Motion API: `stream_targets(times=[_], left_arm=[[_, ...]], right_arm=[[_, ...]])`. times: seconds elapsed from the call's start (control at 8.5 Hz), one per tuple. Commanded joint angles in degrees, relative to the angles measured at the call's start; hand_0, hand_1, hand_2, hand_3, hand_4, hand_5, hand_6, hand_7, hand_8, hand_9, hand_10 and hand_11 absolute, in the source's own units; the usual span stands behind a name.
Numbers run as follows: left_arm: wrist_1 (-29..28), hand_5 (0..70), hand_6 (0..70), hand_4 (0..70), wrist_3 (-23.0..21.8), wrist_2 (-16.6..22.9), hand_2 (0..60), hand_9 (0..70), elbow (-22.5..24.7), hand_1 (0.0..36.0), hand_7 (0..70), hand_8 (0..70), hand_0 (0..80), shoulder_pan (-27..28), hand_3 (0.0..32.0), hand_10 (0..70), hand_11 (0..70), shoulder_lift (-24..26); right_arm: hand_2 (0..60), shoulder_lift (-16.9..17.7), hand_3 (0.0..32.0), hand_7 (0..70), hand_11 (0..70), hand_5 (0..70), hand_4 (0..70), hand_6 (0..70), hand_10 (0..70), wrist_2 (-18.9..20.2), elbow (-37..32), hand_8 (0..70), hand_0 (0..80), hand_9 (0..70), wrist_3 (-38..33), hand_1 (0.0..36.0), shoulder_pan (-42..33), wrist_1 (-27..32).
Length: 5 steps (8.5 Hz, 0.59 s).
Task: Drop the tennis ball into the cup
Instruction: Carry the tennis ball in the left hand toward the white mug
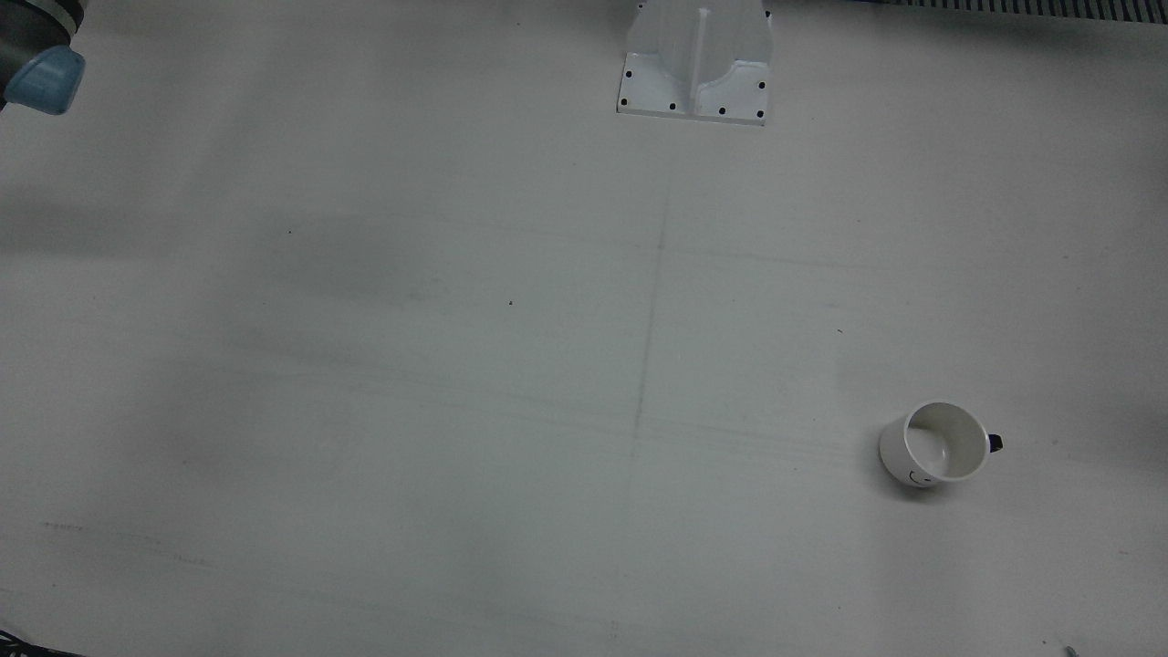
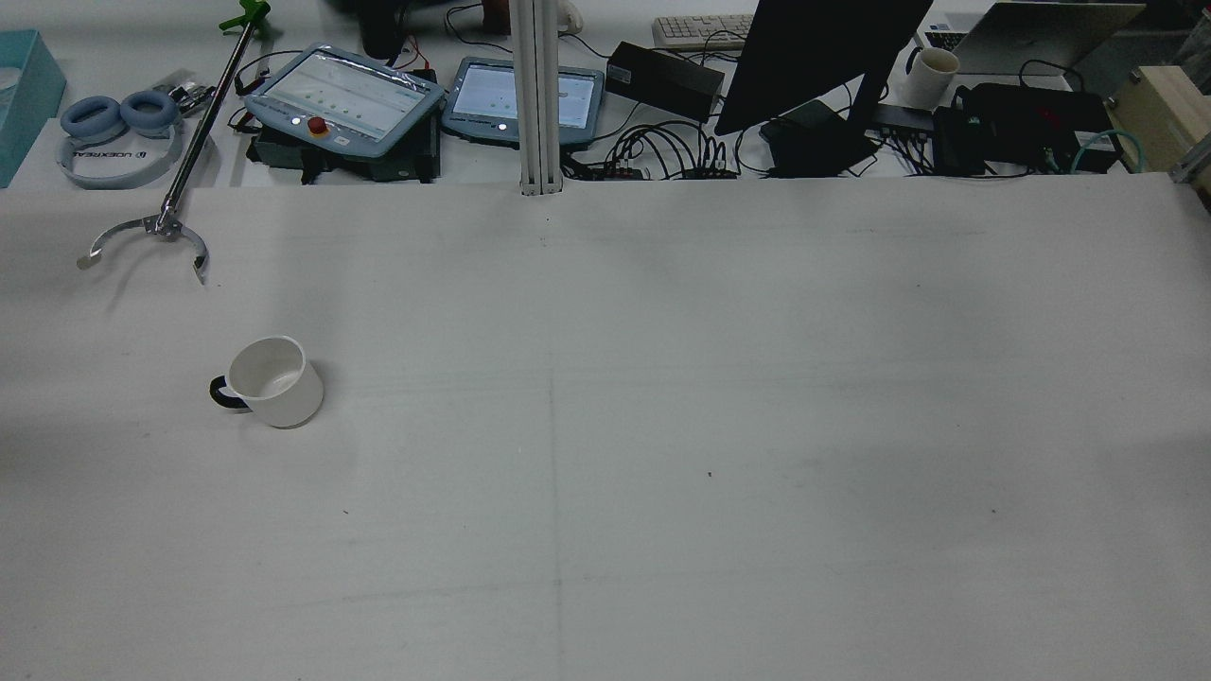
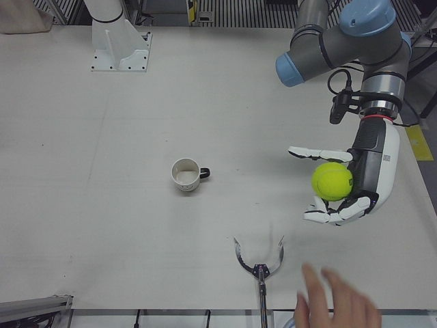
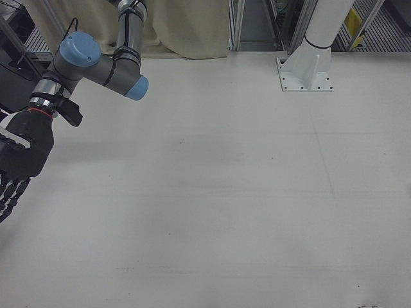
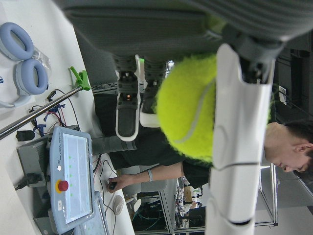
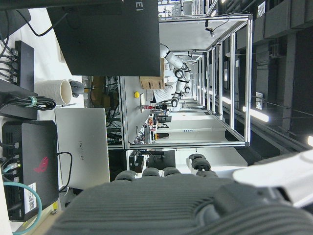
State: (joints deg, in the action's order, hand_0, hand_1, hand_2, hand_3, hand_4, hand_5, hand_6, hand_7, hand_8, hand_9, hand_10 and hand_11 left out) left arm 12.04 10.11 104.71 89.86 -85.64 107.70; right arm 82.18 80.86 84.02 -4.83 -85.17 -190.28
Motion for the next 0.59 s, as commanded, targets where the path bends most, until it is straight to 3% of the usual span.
stream_targets(times=[0.0, 0.12, 0.24, 0.35, 0.47], left_arm=[[-0.96, 21.8, 70.0, 46.9, 0.08, 0.49, 7.2, 67.4, 2.75, 19.0, 70.0, 49.6, 62.7, 6.82, 0.0, 29.0, 43.0, 0.22], [-1.31, 18.4, 69.8, 47.5, 0.08, 0.41, 5.9, 67.2, 2.78, 19.0, 70.0, 48.4, 61.0, 12.28, 0.0, 28.9, 42.7, 0.49], [-1.66, 20.8, 70.0, 46.4, 0.35, 0.23, 10.4, 66.9, 2.78, 16.6, 70.0, 49.1, 58.2, 16.42, 0.0, 28.3, 41.8, 0.58], [-1.84, 18.2, 69.8, 45.8, 0.78, 0.14, 9.4, 66.8, 2.78, 16.5, 70.0, 48.0, 57.1, 19.51, 0.0, 28.0, 41.4, 0.66], [-1.93, 18.4, 70.0, 43.9, 0.96, 0.06, 15.0, 65.4, 2.87, 16.0, 70.0, 47.6, 54.8, 21.37, 0.0, 26.1, 38.7, 0.58]], right_arm=[[0.0, 0.0, 0.0, 0.0, 0.0, 0.0, 0.0, 0.0, 0.0, 0.0, 0.0, 0.0, 0.0, 0.0, 0.0, 0.0, 0.0, 0.0], [0.0, 0.0, 0.0, 0.0, 0.0, 0.0, 0.0, 0.0, 0.0, 0.0, 0.0, 0.0, 0.0, 0.0, 0.0, 0.0, 0.0, 0.0], [0.0, 0.0, 0.0, 0.0, 0.0, 0.0, 0.0, 0.0, 0.0, 0.0, 0.0, 0.0, 0.0, 0.0, 0.0, 0.0, 0.0, 0.0], [0.0, 0.0, 0.0, 0.0, 0.0, 0.0, 0.0, 0.0, 0.0, 0.0, 0.0, 0.0, 0.0, 0.0, 0.0, 0.0, 0.0, 0.0], [0.0, 0.0, 0.0, 0.0, 0.0, 0.0, 0.0, 0.0, 0.0, 0.0, 0.0, 0.0, 0.0, 0.0, 0.0, 0.0, 0.0, 0.0]])
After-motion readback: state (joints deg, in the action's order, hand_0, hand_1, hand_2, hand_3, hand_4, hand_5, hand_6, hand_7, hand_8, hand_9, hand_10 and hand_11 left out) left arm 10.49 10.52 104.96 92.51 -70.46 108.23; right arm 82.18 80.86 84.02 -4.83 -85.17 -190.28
